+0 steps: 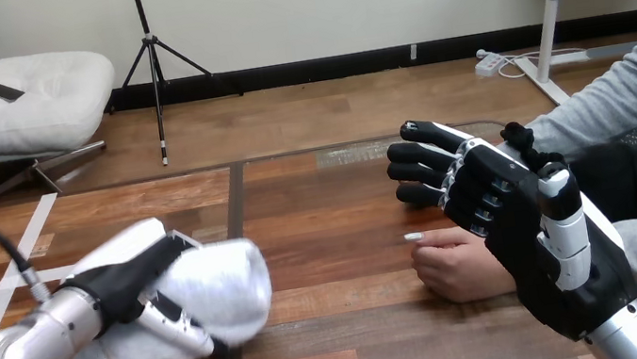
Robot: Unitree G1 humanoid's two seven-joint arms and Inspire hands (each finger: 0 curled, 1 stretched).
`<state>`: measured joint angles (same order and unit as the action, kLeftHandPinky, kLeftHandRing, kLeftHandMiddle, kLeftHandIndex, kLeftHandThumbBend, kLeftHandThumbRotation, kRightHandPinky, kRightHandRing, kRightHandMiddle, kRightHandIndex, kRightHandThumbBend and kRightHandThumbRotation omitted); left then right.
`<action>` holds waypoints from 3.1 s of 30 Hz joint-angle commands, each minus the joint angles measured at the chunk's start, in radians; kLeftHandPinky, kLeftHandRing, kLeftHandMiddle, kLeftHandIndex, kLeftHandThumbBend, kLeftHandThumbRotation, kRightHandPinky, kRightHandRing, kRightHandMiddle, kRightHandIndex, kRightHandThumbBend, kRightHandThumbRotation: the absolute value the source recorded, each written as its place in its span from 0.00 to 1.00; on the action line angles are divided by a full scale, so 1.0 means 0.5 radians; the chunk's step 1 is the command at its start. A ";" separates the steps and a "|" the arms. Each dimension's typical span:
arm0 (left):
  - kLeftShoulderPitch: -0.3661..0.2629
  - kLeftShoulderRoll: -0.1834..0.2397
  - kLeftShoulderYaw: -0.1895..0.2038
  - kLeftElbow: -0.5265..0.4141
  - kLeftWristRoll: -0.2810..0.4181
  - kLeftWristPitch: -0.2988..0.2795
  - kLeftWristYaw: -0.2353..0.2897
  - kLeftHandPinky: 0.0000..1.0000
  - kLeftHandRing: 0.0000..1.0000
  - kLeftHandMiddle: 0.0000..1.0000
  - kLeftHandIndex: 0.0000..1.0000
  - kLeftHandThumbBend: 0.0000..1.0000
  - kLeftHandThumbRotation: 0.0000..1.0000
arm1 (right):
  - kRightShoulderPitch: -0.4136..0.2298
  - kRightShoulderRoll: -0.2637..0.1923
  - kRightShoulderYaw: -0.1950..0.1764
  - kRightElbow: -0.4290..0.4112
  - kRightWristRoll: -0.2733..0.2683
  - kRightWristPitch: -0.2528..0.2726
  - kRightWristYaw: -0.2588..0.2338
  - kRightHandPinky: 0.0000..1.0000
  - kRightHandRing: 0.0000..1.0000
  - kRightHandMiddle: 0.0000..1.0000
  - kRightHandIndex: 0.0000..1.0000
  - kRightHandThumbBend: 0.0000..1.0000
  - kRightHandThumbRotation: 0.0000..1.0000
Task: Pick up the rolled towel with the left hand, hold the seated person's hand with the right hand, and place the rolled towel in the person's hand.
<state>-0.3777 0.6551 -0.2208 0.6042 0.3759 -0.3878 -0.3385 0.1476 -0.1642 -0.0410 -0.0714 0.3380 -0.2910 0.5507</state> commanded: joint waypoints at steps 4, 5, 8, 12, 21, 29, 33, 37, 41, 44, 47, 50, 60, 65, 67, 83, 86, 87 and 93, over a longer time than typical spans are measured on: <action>0.044 -0.044 0.217 -0.219 -0.211 -0.135 0.144 0.35 0.39 0.44 0.45 0.64 0.00 | -0.098 -0.018 -0.006 -0.047 0.001 -0.019 -0.002 0.84 0.85 0.84 0.85 0.94 1.00; 0.066 -0.056 0.234 -0.238 -0.232 -0.149 0.162 0.35 0.39 0.44 0.45 0.64 0.00 | -0.097 -0.017 -0.006 -0.046 -0.002 -0.020 -0.004 0.84 0.85 0.84 0.85 0.94 1.00; 0.113 -0.082 0.266 -0.283 -0.274 -0.168 0.198 0.35 0.39 0.44 0.44 0.63 0.00 | -0.096 -0.017 -0.006 -0.044 -0.004 -0.020 -0.005 0.84 0.85 0.84 0.85 0.94 1.00; 0.172 -0.123 0.304 -0.327 -0.315 -0.202 0.256 0.34 0.37 0.43 0.44 0.62 0.00 | -0.093 -0.018 -0.006 -0.047 -0.007 -0.012 -0.011 0.84 0.85 0.84 0.85 0.94 1.00; 0.328 -0.292 0.405 -0.450 -0.362 -0.245 0.478 0.32 0.37 0.43 0.44 0.62 0.00 | -0.095 -0.025 -0.007 -0.035 -0.018 -0.004 -0.017 0.84 0.85 0.84 0.85 0.94 1.00; 0.405 -0.411 0.450 -0.474 -0.430 -0.292 0.570 0.30 0.36 0.41 0.43 0.60 0.00 | -0.106 -0.032 -0.008 -0.017 -0.012 0.002 -0.001 0.85 0.86 0.84 0.86 0.93 1.00; 0.432 -0.473 0.472 -0.476 -0.457 -0.301 0.605 0.30 0.36 0.41 0.43 0.60 0.00 | -0.112 -0.036 -0.008 -0.007 -0.012 0.008 0.006 0.86 0.86 0.85 0.86 0.93 1.00; 0.447 -0.531 0.491 -0.454 -0.513 -0.345 0.614 0.29 0.35 0.40 0.43 0.60 0.00 | -0.120 -0.036 -0.008 0.004 -0.020 0.004 0.007 0.86 0.86 0.85 0.87 0.93 1.00; 0.462 -0.589 0.507 -0.439 -0.570 -0.369 0.613 0.29 0.34 0.40 0.42 0.60 0.00 | -0.127 -0.039 -0.009 0.015 -0.027 0.004 0.011 0.87 0.86 0.85 0.87 0.93 1.00; 0.474 -0.620 0.512 -0.428 -0.574 -0.384 0.632 0.29 0.34 0.39 0.42 0.60 0.00 | -0.134 -0.046 -0.008 0.024 -0.039 0.006 0.011 0.88 0.87 0.85 0.87 0.93 1.00; 0.487 -0.664 0.522 -0.421 -0.602 -0.392 0.640 0.28 0.33 0.38 0.42 0.60 0.00 | -0.143 -0.047 -0.009 0.043 -0.054 -0.010 0.013 0.88 0.87 0.85 0.87 0.92 1.00; 0.496 -0.704 0.529 -0.407 -0.616 -0.412 0.646 0.28 0.33 0.38 0.41 0.60 0.00 | -0.154 -0.052 -0.012 0.064 -0.086 -0.028 0.008 0.89 0.87 0.85 0.87 0.92 1.00; 0.523 -0.832 0.549 -0.347 -0.766 -0.475 0.602 0.28 0.33 0.38 0.41 0.60 0.00 | -0.200 -0.072 -0.012 0.153 -0.133 -0.094 0.025 0.90 0.88 0.86 0.87 0.90 1.00; 0.531 -0.863 0.548 -0.323 -0.768 -0.502 0.614 0.28 0.33 0.38 0.41 0.59 0.00 | -0.223 -0.083 -0.006 0.193 -0.159 -0.129 0.028 0.89 0.88 0.87 0.87 0.89 1.00; 0.526 -0.878 0.549 -0.293 -0.775 -0.544 0.612 0.28 0.33 0.38 0.41 0.58 0.00 | -0.235 -0.089 -0.004 0.214 -0.172 -0.147 0.032 0.88 0.88 0.87 0.87 0.89 1.00; 0.543 -0.979 0.571 -0.268 -0.794 -0.607 0.617 0.27 0.32 0.37 0.40 0.59 0.00 | -0.308 -0.118 -0.012 0.354 -0.336 -0.264 -0.030 0.81 0.86 0.87 0.86 0.87 1.00; 0.551 -1.000 0.573 -0.287 -0.810 -0.599 0.610 0.27 0.32 0.37 0.40 0.59 0.00 | -0.322 -0.129 -0.018 0.372 -0.373 -0.282 -0.043 0.81 0.86 0.86 0.86 0.88 1.00; 0.556 -1.005 0.570 -0.294 -0.814 -0.598 0.605 0.27 0.32 0.37 0.40 0.59 0.00 | -0.330 -0.136 -0.021 0.384 -0.389 -0.296 -0.048 0.81 0.86 0.86 0.86 0.88 1.00; 0.566 -1.018 0.565 -0.302 -0.786 -0.621 0.611 0.26 0.31 0.37 0.40 0.59 0.00 | -0.382 -0.173 -0.038 0.462 -0.427 -0.346 -0.052 0.81 0.86 0.86 0.85 0.88 1.00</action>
<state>-0.0623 0.1532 0.0456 0.4793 -0.0092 -0.6549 -0.0390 0.0435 -0.2143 -0.0409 0.1286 0.1361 -0.4201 0.5361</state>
